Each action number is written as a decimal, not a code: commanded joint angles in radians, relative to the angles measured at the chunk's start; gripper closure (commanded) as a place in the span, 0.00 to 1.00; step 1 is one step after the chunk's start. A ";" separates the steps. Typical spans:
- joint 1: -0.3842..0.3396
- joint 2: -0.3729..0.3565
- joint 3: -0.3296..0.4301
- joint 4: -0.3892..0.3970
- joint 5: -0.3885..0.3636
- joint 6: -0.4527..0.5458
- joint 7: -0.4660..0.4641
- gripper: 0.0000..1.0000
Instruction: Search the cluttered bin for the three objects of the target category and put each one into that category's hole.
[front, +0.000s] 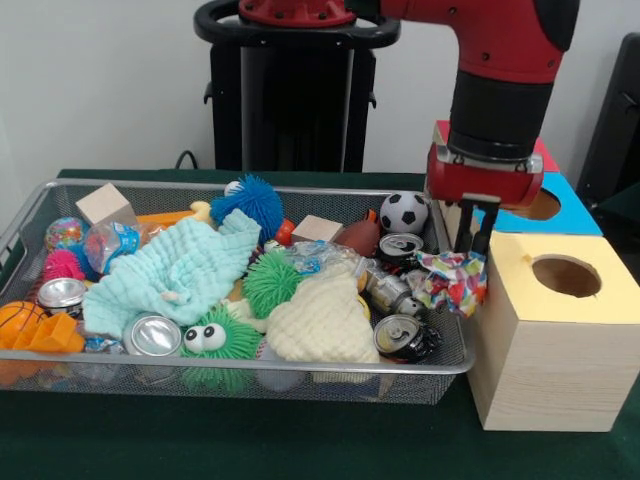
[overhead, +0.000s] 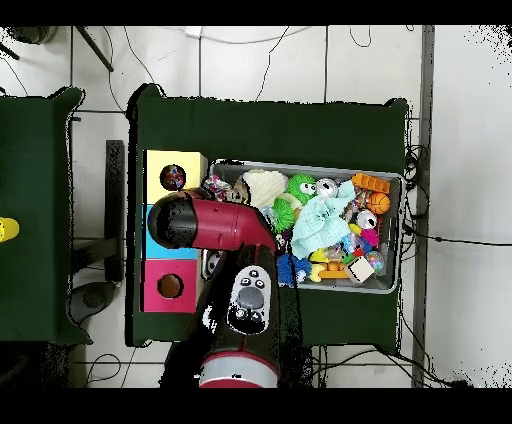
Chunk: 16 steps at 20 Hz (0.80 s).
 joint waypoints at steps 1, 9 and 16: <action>0.032 -0.063 -0.032 -0.030 0.042 0.166 0.241 1.00; 0.036 -0.068 -0.044 -0.031 0.048 0.173 0.231 1.00; -0.003 -0.078 -0.028 -0.050 0.041 0.203 0.179 1.00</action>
